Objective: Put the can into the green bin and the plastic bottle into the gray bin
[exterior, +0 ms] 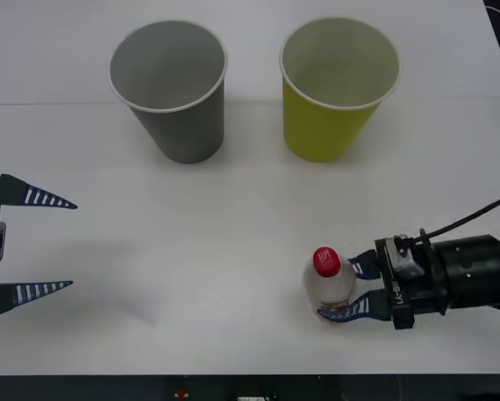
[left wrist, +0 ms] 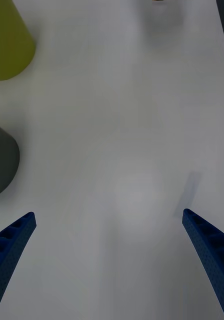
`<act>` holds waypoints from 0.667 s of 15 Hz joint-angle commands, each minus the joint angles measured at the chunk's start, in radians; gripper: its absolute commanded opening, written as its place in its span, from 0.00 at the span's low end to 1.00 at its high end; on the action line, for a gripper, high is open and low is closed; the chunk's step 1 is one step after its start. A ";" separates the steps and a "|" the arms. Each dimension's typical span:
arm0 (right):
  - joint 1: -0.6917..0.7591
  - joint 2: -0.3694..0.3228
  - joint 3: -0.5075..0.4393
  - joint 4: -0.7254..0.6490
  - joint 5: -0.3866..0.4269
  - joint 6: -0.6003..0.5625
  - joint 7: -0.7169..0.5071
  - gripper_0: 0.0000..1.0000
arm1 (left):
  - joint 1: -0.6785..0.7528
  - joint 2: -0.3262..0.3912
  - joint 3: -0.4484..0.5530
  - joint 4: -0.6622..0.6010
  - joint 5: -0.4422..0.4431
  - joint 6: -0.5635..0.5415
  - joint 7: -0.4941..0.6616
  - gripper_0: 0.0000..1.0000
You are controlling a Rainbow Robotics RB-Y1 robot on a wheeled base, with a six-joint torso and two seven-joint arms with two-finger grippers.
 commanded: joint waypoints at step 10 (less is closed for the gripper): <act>0.041 0.005 -0.260 -0.564 0.407 0.002 -0.949 0.00 | 0.000 0.000 0.000 0.000 0.000 0.000 0.000 1.00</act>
